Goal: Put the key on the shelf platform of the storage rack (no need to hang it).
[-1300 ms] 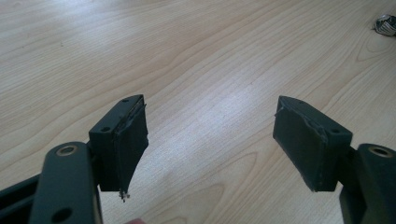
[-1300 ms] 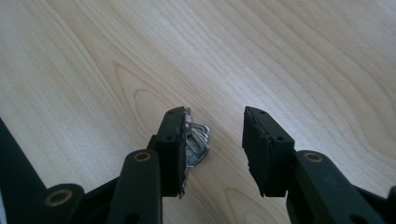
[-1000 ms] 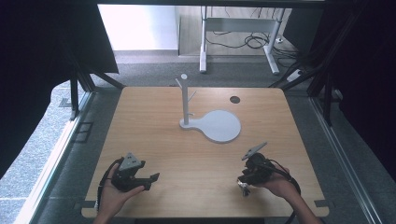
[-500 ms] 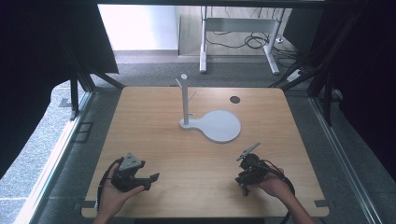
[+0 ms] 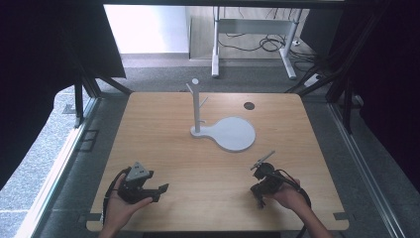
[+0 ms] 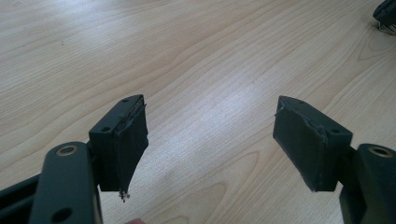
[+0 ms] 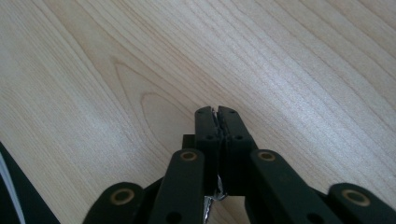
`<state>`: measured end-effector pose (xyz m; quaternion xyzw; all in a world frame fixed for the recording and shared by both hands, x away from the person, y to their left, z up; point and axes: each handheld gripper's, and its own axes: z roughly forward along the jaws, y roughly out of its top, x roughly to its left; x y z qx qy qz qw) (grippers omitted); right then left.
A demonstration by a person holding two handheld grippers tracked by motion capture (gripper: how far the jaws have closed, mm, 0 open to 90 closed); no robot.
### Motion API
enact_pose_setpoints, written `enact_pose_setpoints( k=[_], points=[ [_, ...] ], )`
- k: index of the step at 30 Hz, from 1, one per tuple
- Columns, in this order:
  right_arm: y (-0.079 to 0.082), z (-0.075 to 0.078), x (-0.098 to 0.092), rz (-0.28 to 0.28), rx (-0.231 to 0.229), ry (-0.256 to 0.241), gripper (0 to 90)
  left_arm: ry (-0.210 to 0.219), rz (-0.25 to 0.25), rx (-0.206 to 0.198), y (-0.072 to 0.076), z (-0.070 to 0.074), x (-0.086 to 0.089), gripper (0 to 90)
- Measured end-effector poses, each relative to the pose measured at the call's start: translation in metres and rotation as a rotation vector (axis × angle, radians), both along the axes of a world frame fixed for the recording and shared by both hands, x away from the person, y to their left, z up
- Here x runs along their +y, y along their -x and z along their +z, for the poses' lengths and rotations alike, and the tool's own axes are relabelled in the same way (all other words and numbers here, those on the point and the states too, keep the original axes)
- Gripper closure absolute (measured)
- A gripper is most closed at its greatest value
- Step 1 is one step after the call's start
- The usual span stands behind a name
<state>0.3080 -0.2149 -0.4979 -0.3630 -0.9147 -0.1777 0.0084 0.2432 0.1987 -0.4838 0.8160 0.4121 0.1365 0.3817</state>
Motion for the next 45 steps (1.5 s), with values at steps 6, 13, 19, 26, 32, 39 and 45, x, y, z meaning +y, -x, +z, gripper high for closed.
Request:
enact_pose_setpoints(
  k=[6,13,19,26,32,39,45],
  points=[
    [0.001,0.001,-0.001,0.005,-0.007,0.012,88.7,-0.001,0.002,-0.001,0.0,0.001,0.001,26.5],
    [0.005,0.015,-0.004,0.017,-0.027,0.009,88.9,0.004,0.003,0.0,0.0,0.001,0.001,26.4],
    [0.007,0.033,-0.012,0.023,-0.041,-0.008,89.0,0.004,0.001,0.0,0.0,0.001,0.001,26.4],
    [0.008,0.052,-0.019,0.019,-0.071,-0.016,89.0,0.005,0.001,0.002,0.0,0.0,0.0,26.4],
    [0.005,0.063,-0.021,0.011,-0.088,-0.02,89.0,0.006,0.002,0.001,0.0,0.001,0.001,26.4],
    [0.002,0.073,-0.018,0.018,-0.102,-0.021,89.0,0.006,0.002,0.001,0.0,0.001,0.002,26.4],
    [-0.002,0.08,-0.017,0.019,-0.112,-0.024,89.0,0.005,0.004,0.002,0.0,0.001,0.002,26.4]
  ],
)
